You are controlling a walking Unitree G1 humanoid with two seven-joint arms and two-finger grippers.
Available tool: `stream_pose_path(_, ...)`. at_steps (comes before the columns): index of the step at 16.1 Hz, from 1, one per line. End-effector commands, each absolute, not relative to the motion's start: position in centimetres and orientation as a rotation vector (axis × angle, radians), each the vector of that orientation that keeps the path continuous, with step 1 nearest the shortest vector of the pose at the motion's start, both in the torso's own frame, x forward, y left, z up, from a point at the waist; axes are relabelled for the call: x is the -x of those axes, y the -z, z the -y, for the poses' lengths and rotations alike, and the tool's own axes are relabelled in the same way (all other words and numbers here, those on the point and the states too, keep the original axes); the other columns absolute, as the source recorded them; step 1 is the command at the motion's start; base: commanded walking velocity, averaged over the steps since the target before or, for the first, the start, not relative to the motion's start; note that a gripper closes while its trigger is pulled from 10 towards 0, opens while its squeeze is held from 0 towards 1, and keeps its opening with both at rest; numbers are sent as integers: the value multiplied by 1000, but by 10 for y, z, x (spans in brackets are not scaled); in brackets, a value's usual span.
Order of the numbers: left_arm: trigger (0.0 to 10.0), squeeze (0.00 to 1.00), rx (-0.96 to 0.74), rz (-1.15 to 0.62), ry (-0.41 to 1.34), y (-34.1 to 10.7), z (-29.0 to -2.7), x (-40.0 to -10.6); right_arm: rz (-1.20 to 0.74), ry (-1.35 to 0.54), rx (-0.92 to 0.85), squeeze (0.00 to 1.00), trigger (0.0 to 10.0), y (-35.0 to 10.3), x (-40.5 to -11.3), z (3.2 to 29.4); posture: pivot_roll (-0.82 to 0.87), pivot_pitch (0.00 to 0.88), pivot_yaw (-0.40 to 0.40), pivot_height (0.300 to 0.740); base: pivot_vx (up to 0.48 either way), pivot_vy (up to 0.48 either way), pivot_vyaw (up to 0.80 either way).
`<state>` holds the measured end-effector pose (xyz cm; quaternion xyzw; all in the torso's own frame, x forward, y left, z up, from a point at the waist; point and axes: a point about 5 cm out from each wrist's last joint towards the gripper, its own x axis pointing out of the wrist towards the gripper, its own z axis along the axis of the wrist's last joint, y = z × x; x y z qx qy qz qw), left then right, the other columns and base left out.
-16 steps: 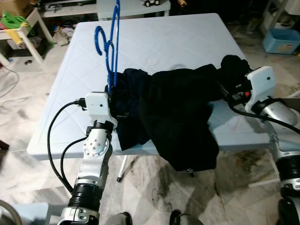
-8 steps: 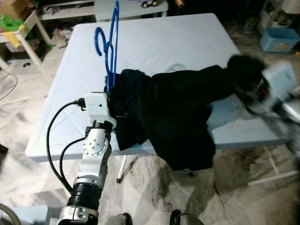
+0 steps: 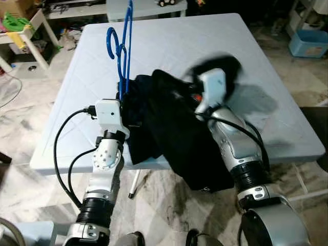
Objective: Hang hanger
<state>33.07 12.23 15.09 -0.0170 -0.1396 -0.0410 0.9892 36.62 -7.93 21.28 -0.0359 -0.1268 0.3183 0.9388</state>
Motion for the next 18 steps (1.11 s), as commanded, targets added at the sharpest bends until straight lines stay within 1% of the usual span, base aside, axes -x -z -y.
stream_pose_path(1, 10000, 0, 32, 107, 67, -112, -126, -322, 286, -713, 114, 1000, 10000, -213, -361, 79, 17, 166, 20, 740, 0, 0, 0)
stream_pose_path(3, 10000, 0, 30, 107, 57, -111, -129, -321, 214, -577, 330, 1000, 10000, -197, -370, 117, 25, 170, 16, 740, 0, 0, 0)
stream_pose_path(4, 10000, 0, 28, 106, 55, -112, -130, -321, 188, -489, 431, 1000, 10000, -194, -372, 145, 22, 173, 17, 740, 0, 0, 0)
stream_pose_path(5, 10000, 0, 28, 105, 55, -111, -131, -321, 179, -417, 479, 1000, 10000, -195, -373, 166, 18, 172, 21, 740, 0, 0, 0)
stream_pose_path(6, 10000, 0, 28, 105, 55, -111, -130, -321, 170, -382, 511, 1000, 10000, -195, -373, 176, 17, 171, 22, 740, 0, 0, 0)
stream_pose_path(7, 10000, 0, 28, 104, 59, -112, -129, -322, 174, -320, 515, 1000, 10000, -199, -372, 193, 9, 168, 28, 740, 0, 0, 0)
stream_pose_path(9, 10000, 0, 27, 105, 69, -112, -128, -324, 212, -265, 500, 1000, 10000, -208, -370, 209, 2, 164, 34, 740, 0, 0, 0)
stream_pose_path(11, 10000, 0, 26, 107, 78, -114, -126, -325, 253, -301, 429, 1000, 10000, -214, -364, 212, 0, 160, 38, 740, 0, 0, 0)
stream_pose_path(12, 10000, 0, 26, 107, 79, -114, -126, -325, 250, -362, 393, 1000, 10000, -213, -360, 211, 1, 161, 39, 740, 0, 0, 0)
stream_pose_path(13, 10000, 0, 25, 107, 80, -113, -126, -325, 211, -503, 294, 1000, 10000, -207, -348, 210, 3, 161, 37, 740, 0, 0, 0)
stream_pose_path(14, 10000, 0, 24, 107, 78, -113, -127, -325, 164, -606, 257, 973, 10000, -200, -338, 211, 7, 162, 35, 740, 0, 0, 0)
stream_pose_path(15, 10000, 0, 24, 107, 76, -113, -128, -324, 120, -704, 222, 910, 10000, -194, -328, 211, 9, 163, 35, 740, 0, 0, 0)
stream_pose_path(17, 10000, 0, 25, 106, 73, -113, -128, -324, 67, -815, 144, 906, 10000, -187, -317, 209, 9, 168, 32, 740, 0, 0, 0)
stream_pose_path(18, 10000, 0, 25, 105, 73, -112, -129, -323, 24, -868, 139, 902, 10000, -179, -312, 205, 10, 170, 32, 740, 0, 0, 0)
